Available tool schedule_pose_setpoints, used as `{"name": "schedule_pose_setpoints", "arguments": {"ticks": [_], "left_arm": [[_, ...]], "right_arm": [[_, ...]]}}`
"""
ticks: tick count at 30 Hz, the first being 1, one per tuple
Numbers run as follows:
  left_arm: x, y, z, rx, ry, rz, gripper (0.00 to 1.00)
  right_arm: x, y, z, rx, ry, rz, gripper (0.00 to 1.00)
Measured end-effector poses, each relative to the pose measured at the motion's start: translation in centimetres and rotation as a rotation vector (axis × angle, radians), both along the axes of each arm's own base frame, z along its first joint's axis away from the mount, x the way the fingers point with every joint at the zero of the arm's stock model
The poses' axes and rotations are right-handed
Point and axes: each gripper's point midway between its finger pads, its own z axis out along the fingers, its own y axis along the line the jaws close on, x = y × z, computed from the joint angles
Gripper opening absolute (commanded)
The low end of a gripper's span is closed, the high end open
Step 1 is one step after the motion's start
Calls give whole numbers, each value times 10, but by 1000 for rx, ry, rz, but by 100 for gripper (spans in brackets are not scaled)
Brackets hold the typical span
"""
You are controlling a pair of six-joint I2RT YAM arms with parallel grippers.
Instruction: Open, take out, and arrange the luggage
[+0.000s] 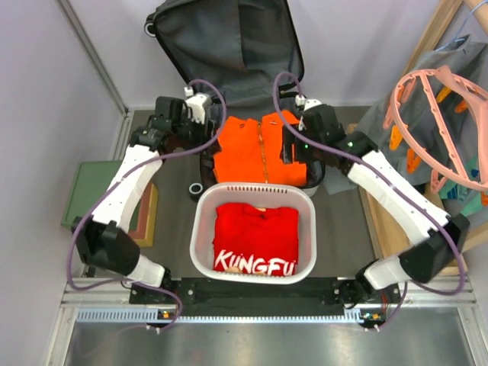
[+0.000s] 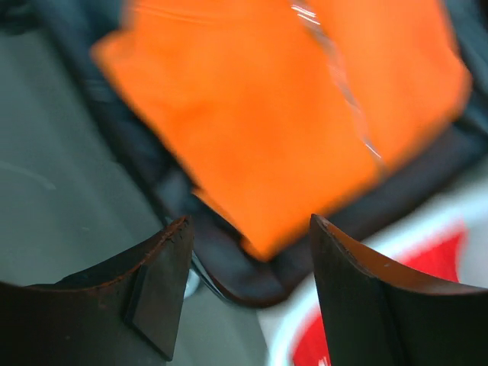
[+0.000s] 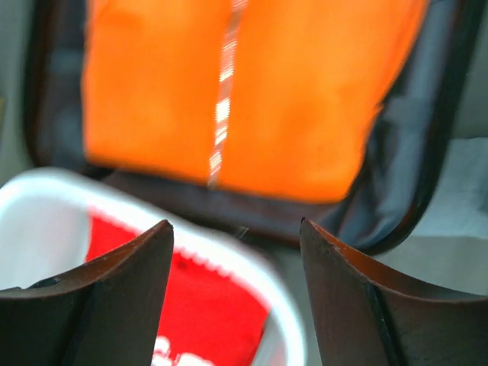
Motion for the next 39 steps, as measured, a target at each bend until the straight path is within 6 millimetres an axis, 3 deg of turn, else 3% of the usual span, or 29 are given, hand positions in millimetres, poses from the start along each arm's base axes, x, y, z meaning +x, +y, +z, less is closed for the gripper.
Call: {"name": "schedule_pose_setpoints", "arguments": {"ticks": [1, 2, 4, 9, 11, 18, 20, 27, 28, 30, 33, 34, 35, 37, 39], "left_arm": [[20, 11, -7, 0, 0, 80, 67], [33, 18, -15, 3, 9, 130, 67], [61, 28, -40, 13, 45, 229, 67], [98, 28, -102, 28, 181, 347, 67], [109, 24, -117, 3, 214, 370, 68], [127, 9, -127, -82, 268, 406, 70], [128, 7, -128, -97, 277, 419, 75], [133, 1, -125, -177, 263, 452, 76], [134, 0, -126, -182, 269, 456, 76], [137, -3, -129, -198, 285, 461, 75], [141, -11, -141, -227, 329, 461, 75], [139, -14, -150, -228, 355, 458, 75], [138, -17, -157, -226, 371, 450, 75], [137, -21, -161, -219, 376, 438, 76], [136, -20, -159, -216, 370, 437, 77]], "right_arm": [[14, -5, -6, -9, 15, -24, 69], [25, -9, -13, -16, 30, -43, 77], [51, -13, -35, -34, 75, -73, 80], [90, -20, -89, -67, 185, -121, 82], [101, -21, -108, -70, 223, -134, 83], [133, -41, -152, -75, 304, -214, 88], [136, -42, -157, -71, 318, -229, 89], [142, -30, -166, -37, 327, -197, 86], [143, -28, -168, -29, 332, -189, 84], [143, -23, -174, -12, 344, -172, 68], [145, -20, -176, 7, 352, -150, 37], [145, -19, -176, 15, 353, -147, 21], [146, -19, -176, 14, 351, -139, 14], [147, -18, -175, 19, 343, -129, 0], [147, -19, -174, 11, 336, -122, 0]]}}
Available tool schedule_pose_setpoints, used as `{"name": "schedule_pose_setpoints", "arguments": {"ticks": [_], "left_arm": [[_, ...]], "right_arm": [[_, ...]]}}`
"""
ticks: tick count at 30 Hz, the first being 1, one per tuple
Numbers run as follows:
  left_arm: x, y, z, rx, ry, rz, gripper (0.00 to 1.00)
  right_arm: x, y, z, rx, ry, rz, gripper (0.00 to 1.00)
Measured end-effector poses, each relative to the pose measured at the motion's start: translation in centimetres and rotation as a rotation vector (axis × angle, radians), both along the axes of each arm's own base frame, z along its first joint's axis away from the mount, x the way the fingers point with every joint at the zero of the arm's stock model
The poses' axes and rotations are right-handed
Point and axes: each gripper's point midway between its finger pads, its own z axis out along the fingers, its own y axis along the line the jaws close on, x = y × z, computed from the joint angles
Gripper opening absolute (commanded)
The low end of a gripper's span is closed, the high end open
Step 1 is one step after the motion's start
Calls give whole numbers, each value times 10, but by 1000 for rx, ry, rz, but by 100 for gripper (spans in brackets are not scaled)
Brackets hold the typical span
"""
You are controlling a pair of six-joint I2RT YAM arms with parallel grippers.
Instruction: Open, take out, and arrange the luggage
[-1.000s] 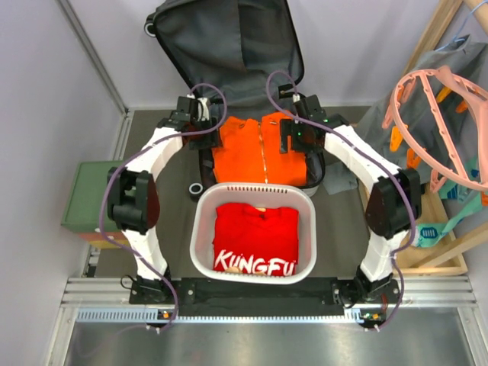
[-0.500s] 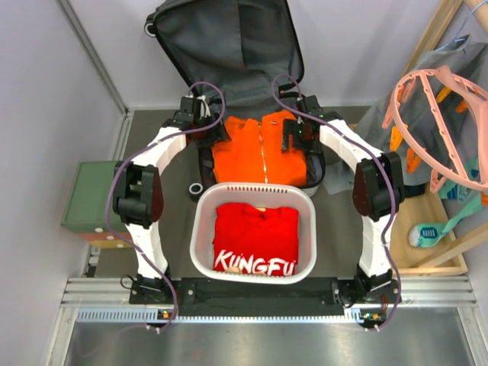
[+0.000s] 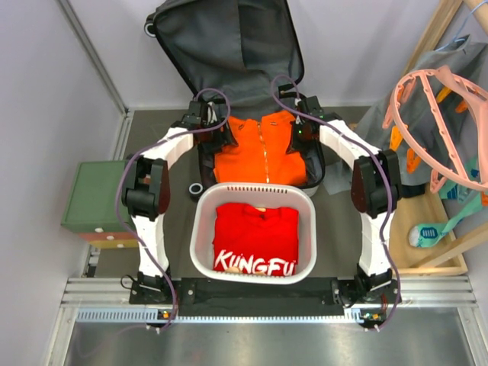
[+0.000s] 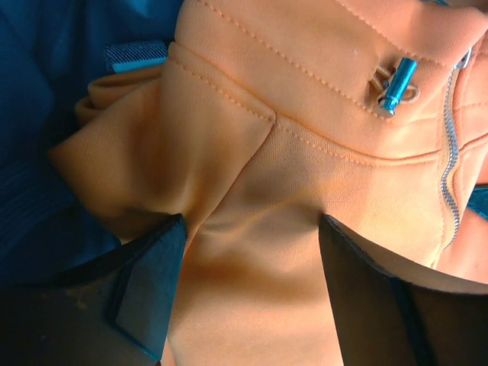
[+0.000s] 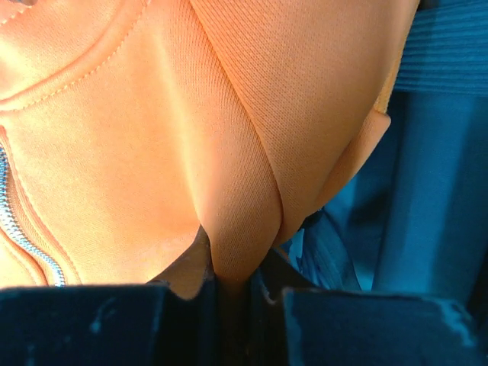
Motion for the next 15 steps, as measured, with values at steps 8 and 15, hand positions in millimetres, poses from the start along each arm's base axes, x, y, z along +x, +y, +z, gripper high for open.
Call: {"name": "schedule_pose_setpoints", "arguments": {"ticks": [8, 15], "left_arm": [[-10, 11, 28, 64, -49, 9, 92], [-13, 38, 42, 141, -61, 81, 89]], "right_arm": [[-4, -7, 22, -42, -55, -13, 0], [-10, -13, 65, -63, -156, -25, 0]]}}
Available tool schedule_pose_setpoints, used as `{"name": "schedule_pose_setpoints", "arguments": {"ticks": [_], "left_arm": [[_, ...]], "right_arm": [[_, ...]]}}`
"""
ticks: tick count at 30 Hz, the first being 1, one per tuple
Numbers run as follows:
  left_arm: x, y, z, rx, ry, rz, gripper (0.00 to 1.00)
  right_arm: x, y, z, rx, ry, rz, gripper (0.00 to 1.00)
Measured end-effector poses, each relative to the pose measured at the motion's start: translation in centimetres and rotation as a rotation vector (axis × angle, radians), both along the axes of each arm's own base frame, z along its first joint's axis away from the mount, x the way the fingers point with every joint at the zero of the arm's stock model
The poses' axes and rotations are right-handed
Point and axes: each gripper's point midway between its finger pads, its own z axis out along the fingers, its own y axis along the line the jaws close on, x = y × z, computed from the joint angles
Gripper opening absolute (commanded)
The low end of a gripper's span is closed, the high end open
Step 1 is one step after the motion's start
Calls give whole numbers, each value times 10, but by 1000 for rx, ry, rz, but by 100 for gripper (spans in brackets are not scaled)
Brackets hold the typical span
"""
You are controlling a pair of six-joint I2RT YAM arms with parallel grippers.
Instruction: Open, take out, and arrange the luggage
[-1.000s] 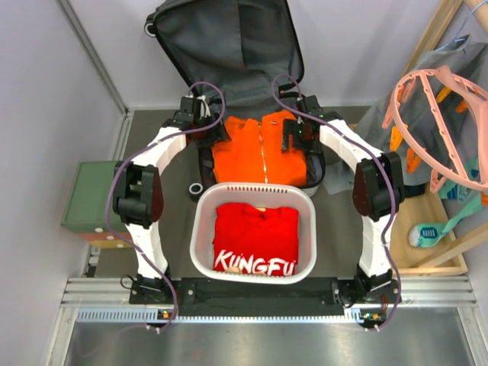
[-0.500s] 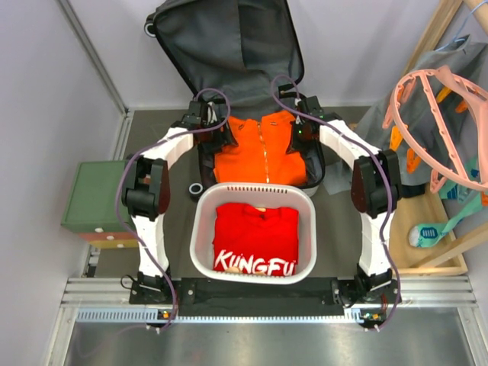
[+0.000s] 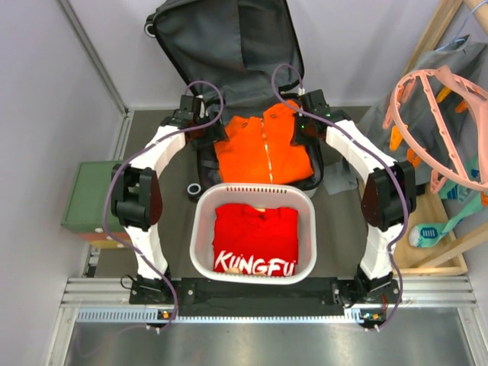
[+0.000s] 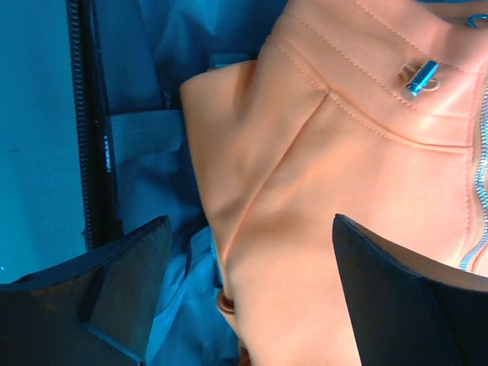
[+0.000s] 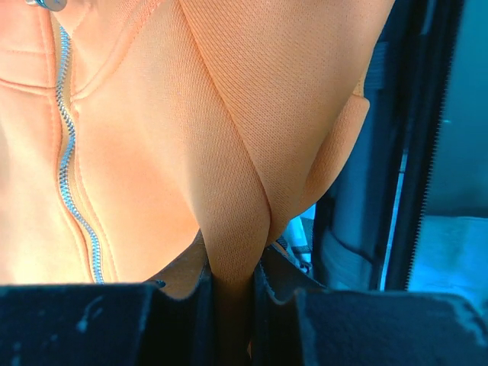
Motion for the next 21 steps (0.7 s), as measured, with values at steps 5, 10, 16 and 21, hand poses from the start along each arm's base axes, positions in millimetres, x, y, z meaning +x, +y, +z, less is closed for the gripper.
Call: {"name": "schedule_pose_setpoints", "arguments": {"ticks": [5, 10, 16, 21], "left_arm": [[1, -2, -3, -1, -1, -4, 83], [12, -18, -17, -23, -3, -43, 80], [10, -40, -65, -8, 73, -100, 80], [11, -44, -62, -23, 83, -114, 56]], "right_arm": [[-1, -7, -7, -28, 7, -18, 0], [-2, -7, -10, -23, 16, -12, 0], [-2, -5, -10, -15, 16, -6, 0], [-2, -6, -10, -13, 15, 0, 0]]}}
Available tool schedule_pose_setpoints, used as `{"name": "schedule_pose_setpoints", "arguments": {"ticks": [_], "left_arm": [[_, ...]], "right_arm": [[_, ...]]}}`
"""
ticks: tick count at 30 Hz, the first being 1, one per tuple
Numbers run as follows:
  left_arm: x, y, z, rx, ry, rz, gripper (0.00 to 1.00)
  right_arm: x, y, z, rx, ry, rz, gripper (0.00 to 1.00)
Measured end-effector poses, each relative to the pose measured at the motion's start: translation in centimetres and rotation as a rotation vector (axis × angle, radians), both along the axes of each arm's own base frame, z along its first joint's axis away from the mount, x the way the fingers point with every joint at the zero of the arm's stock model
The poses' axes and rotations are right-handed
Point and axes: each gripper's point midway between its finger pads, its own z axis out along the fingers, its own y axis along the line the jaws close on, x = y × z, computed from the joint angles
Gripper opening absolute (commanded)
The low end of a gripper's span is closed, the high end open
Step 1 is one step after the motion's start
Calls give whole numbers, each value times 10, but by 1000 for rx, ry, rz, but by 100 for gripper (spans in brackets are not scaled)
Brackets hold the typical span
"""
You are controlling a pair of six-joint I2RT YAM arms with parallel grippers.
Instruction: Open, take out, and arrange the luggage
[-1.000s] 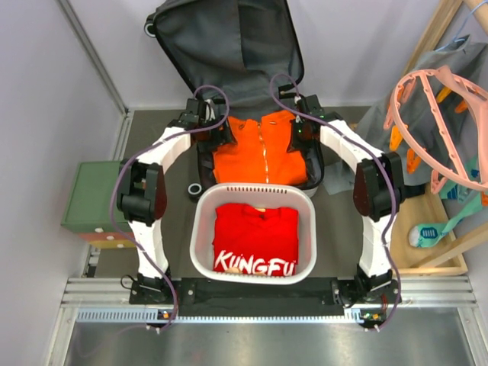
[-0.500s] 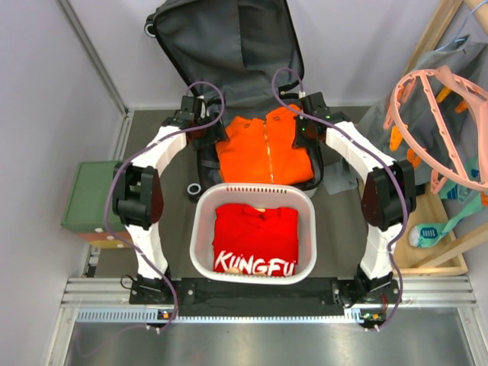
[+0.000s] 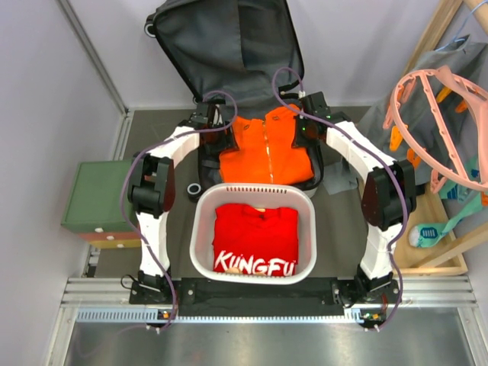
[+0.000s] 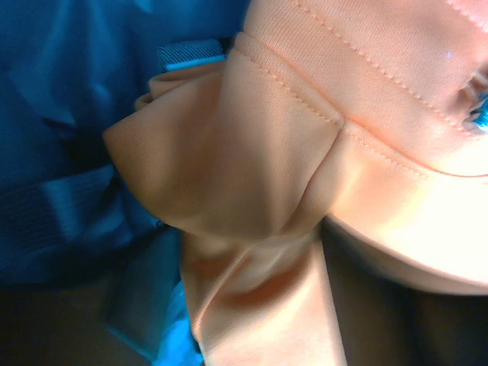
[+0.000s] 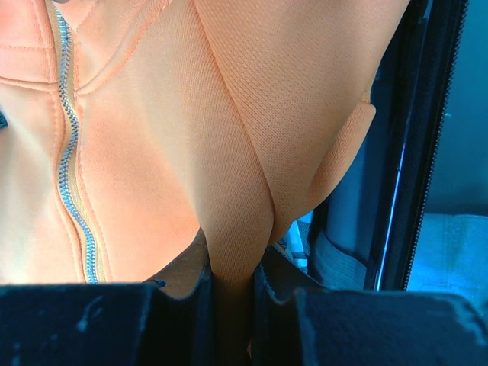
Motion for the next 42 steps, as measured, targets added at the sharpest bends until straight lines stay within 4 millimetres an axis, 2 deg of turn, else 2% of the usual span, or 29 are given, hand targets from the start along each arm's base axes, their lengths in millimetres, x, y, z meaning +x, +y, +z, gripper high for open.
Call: {"name": "schedule_pose_setpoints", "arguments": {"ticks": [2, 3, 6, 13, 18, 22, 27, 32, 37, 42], "left_arm": [[0, -3, 2, -22, 1, -10, 42], [0, -4, 3, -32, 1, -16, 25], [-1, -7, 7, -64, -3, -36, 0], [-3, -10, 16, -76, -22, -76, 0], [-8, -12, 35, -81, -60, -123, 0], [-12, -17, 56, -74, -101, -172, 0], [-17, -35, 71, -74, -140, -232, 0], [-21, -48, 84, -75, -153, -271, 0], [-14, -51, 105, -67, -214, -298, 0], [-15, -51, 106, -61, -218, -305, 0]], "right_arm": [[0, 0, 0, 2, 0, 2, 0], [0, 0, 0, 2, 1, 2, 0], [0, 1, -1, 6, 1, 6, 0], [-1, 1, -1, 5, 1, 14, 0], [-2, 2, 4, 4, -3, 27, 0], [-1, 3, 18, 14, -26, 38, 0], [-1, 2, 37, 16, -58, 46, 0], [-2, 1, 44, 10, -62, 53, 0], [0, 1, 54, 7, -80, 52, 0], [1, 1, 58, 6, -89, 57, 0]]}}
